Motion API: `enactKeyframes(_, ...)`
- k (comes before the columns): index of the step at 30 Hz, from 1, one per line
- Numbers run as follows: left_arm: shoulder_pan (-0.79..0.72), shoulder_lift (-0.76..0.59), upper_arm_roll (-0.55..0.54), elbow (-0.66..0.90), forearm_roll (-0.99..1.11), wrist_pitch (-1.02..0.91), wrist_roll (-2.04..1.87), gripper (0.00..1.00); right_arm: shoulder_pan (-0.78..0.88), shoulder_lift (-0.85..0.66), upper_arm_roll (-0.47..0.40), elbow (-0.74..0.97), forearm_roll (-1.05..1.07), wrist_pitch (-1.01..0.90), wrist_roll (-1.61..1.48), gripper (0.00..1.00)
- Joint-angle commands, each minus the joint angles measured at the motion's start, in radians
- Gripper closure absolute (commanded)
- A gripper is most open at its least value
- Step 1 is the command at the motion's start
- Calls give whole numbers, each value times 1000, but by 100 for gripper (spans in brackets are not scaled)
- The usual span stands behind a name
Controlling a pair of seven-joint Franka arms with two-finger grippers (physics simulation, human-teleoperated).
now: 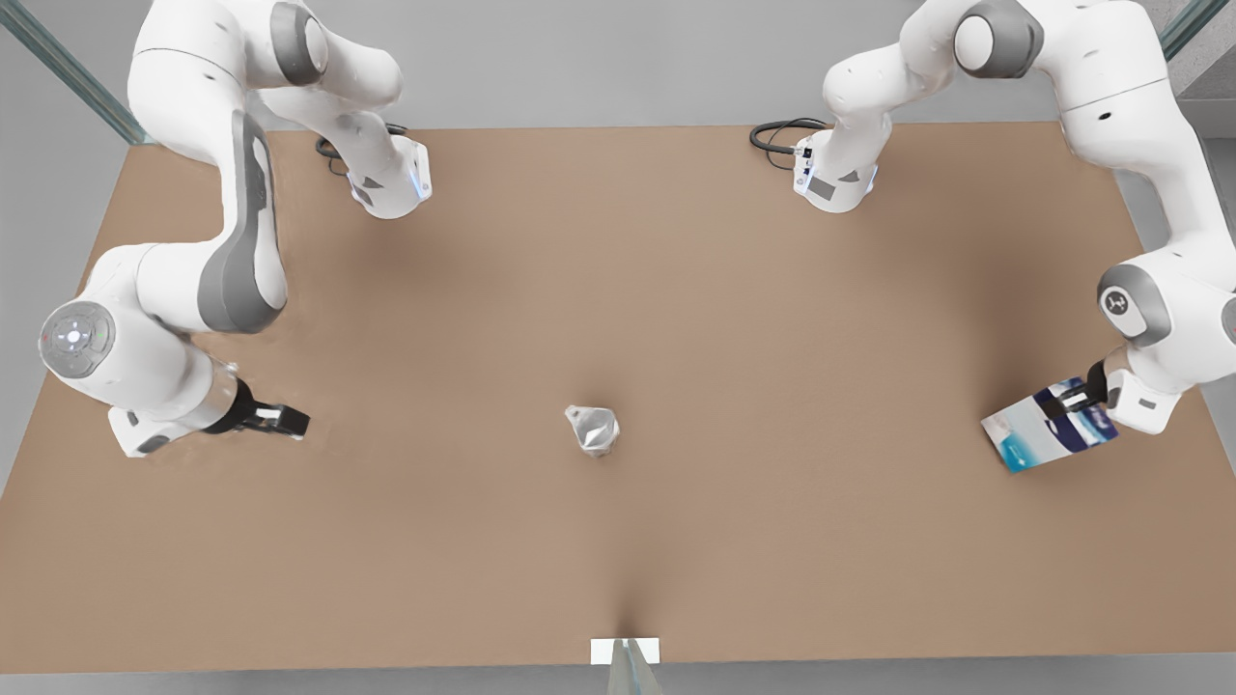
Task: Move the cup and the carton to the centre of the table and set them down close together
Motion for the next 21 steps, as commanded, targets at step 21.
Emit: enactKeyframes(21, -348, 121, -799, 69, 420, -91, -1762, 34, -70, -62, 4, -7, 22, -107, -245, 0)
